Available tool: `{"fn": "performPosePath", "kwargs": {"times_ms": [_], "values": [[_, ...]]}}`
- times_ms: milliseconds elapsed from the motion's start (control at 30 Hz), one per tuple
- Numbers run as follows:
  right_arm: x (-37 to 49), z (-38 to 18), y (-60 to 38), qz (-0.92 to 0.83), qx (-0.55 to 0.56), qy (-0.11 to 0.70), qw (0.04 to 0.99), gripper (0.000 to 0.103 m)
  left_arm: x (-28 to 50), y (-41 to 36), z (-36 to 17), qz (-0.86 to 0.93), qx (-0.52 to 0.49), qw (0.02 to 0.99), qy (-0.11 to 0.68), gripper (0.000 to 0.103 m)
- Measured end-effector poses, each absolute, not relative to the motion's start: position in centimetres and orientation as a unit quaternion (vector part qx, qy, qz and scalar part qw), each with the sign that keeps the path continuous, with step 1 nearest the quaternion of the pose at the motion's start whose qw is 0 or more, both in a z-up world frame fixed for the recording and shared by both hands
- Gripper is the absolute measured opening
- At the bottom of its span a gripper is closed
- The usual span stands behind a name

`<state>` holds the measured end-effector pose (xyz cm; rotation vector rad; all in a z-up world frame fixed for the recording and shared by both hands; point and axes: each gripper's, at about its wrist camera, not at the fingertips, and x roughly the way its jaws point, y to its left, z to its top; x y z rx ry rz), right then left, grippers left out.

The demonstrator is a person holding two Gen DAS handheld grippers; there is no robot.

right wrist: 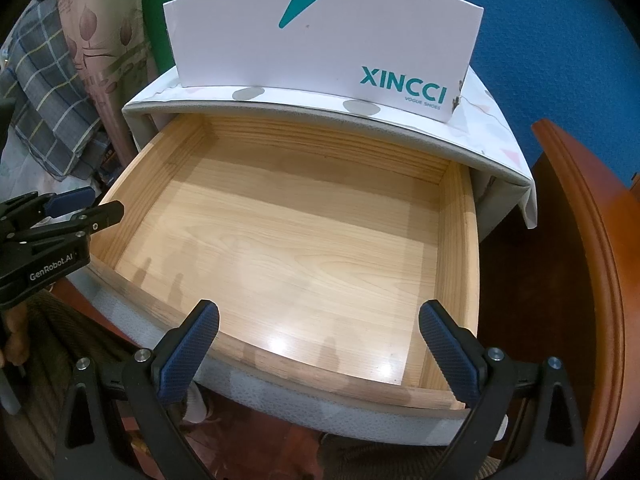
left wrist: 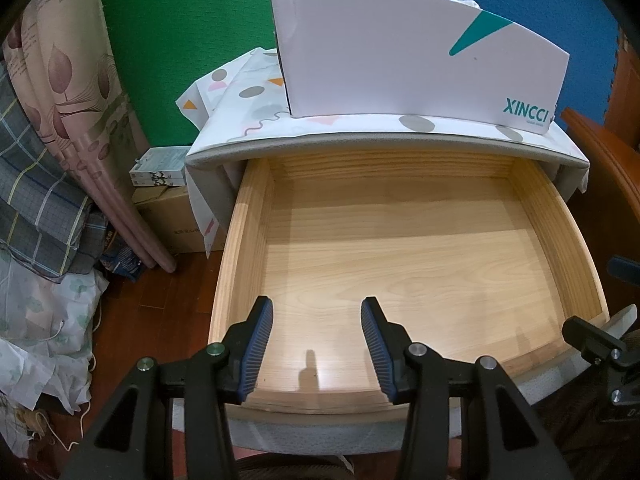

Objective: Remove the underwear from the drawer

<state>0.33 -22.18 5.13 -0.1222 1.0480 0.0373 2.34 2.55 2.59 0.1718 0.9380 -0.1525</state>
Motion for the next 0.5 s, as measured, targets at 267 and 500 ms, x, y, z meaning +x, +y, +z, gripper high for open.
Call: {"fn": "performPosePath", "kwargs": {"times_ms": [267,500], "values": [[0.32,5.11,-22.13,0.017,-0.059,0.500,0.864,0.099,2.34,2.70,2.62,-0.073,0.083,0.886,0.450,0.047],[0.33,5.08,-22.10,0.017,-0.059,0.501,0.863,0.099,2.38,2.74,2.60,-0.072,0.083,0.886,0.451,0.047]]}}
